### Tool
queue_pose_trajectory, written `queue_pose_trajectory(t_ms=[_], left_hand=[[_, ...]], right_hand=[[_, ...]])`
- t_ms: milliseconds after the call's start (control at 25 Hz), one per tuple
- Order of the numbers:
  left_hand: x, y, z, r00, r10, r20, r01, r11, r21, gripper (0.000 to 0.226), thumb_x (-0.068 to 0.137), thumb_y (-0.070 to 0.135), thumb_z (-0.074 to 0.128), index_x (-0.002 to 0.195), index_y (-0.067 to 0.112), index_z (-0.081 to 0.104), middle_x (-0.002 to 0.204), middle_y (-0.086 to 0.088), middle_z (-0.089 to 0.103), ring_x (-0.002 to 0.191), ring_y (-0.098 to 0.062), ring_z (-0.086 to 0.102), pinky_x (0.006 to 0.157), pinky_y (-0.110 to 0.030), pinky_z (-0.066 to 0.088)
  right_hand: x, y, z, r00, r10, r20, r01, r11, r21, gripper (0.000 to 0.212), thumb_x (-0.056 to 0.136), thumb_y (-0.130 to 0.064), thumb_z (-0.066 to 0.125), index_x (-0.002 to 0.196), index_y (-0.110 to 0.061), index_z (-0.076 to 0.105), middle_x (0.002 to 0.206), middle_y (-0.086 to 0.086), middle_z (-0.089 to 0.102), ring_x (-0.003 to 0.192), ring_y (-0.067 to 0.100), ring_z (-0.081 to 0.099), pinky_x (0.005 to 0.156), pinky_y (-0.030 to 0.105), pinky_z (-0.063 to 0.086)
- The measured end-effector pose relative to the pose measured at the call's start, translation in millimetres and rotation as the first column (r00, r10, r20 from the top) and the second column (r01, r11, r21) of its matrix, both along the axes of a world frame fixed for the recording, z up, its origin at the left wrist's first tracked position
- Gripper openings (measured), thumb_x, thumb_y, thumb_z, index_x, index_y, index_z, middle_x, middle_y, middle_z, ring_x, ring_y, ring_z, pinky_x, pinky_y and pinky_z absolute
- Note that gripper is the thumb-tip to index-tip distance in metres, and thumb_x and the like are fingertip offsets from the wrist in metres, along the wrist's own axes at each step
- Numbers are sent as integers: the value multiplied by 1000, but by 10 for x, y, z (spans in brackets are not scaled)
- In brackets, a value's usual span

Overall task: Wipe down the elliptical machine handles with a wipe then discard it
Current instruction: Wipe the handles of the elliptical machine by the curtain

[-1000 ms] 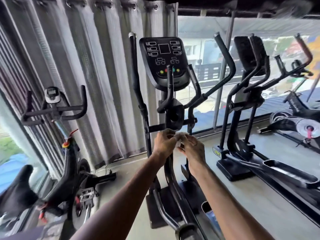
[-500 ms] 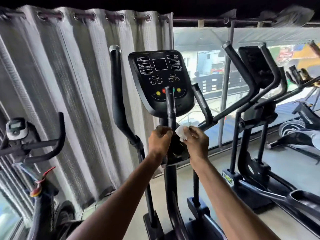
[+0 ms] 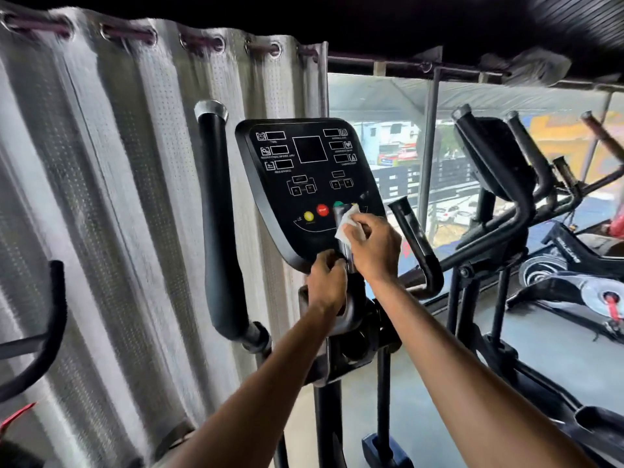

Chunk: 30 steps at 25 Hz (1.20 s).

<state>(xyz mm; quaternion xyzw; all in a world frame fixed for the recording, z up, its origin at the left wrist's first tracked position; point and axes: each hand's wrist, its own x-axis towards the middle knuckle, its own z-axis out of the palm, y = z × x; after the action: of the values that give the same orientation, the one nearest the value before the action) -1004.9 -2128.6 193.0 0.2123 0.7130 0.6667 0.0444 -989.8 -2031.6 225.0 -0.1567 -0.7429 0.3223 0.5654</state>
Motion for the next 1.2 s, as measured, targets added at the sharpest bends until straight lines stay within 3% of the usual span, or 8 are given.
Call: queue_pose_trajectory(t_ms=[200, 320, 400, 560, 760, 920, 1080, 1200], left_hand=[[-229, 205, -132, 984, -167, 62, 158, 979, 133, 25, 84, 32, 47, 98, 19, 64, 97, -4, 69, 95, -26, 61, 93, -48, 50], [-315, 265, -182, 978, -199, 58, 188, 969, 161, 42, 92, 38, 48, 118, 9, 64, 115, -10, 70, 110, -29, 63, 106, -51, 47], [-348, 246, -214, 969, -246, 29, 234, 949, 212, 25, 99, 30, 49, 107, 14, 67, 106, -6, 72, 103, -24, 65, 99, -47, 49], [-426, 238, -232, 958, -287, 9, 279, 938, 206, 24, 102, 25, 51, 83, 26, 65, 79, 10, 68, 81, -15, 60, 81, -39, 46], [-337, 179, -223, 930, -358, 78, 313, 888, 338, 20, 105, 11, 49, 106, 6, 68, 88, -3, 73, 84, -13, 67, 74, -25, 52], [-261, 169, -244, 888, -426, 175, 306, 830, 467, 26, 106, 4, 41, 110, -1, 67, 92, -9, 74, 89, -19, 70, 80, -28, 54], [-252, 140, -275, 914, -367, 172, 266, 864, 427, 32, 102, -8, 38, 90, 4, 66, 68, -2, 67, 63, -10, 61, 62, -24, 46], [-262, 159, -309, 909, -372, 189, 261, 860, 439, 31, 103, -6, 39, 108, -1, 68, 86, -9, 72, 80, -16, 69, 74, -25, 54]], right_hand=[[-307, 79, 95, 996, -74, -57, 67, 991, -115, 24, 82, -41, 74, 81, -18, 68, 74, -8, 70, 70, 11, 63, 64, 31, 48], [-363, 147, 104, 984, -105, -147, 78, 981, -178, 28, 87, -33, 71, 65, -19, 63, 62, -9, 63, 58, 4, 55, 57, 28, 39], [-321, 125, 34, 982, -75, -174, 63, 995, -78, 9, 86, -22, 75, 79, -17, 75, 79, -6, 72, 73, 4, 64, 67, 28, 50], [-280, 141, 4, 975, -75, -208, 120, 969, 214, 17, 87, -13, 75, 103, -10, 78, 106, 2, 73, 97, 14, 66, 86, 29, 54], [-245, 99, 10, 966, -257, 40, 152, 685, 712, 5, 86, -1, 71, 90, -4, 72, 113, 7, 64, 101, 29, 58, 74, 34, 56], [-248, 72, 155, 931, -342, 125, 93, 555, 827, 7, 76, 4, 69, 74, -2, 72, 106, 9, 65, 99, 30, 59, 74, 34, 55], [-150, -19, 117, 929, -287, 235, -81, 461, 883, 11, 65, 6, 66, 62, -4, 69, 84, 10, 63, 94, 34, 60, 80, 39, 56], [2, 121, 57, 945, -244, 216, -37, 579, 815, 13, 81, 2, 60, 75, -7, 68, 95, 6, 62, 91, 26, 56, 71, 35, 57]])
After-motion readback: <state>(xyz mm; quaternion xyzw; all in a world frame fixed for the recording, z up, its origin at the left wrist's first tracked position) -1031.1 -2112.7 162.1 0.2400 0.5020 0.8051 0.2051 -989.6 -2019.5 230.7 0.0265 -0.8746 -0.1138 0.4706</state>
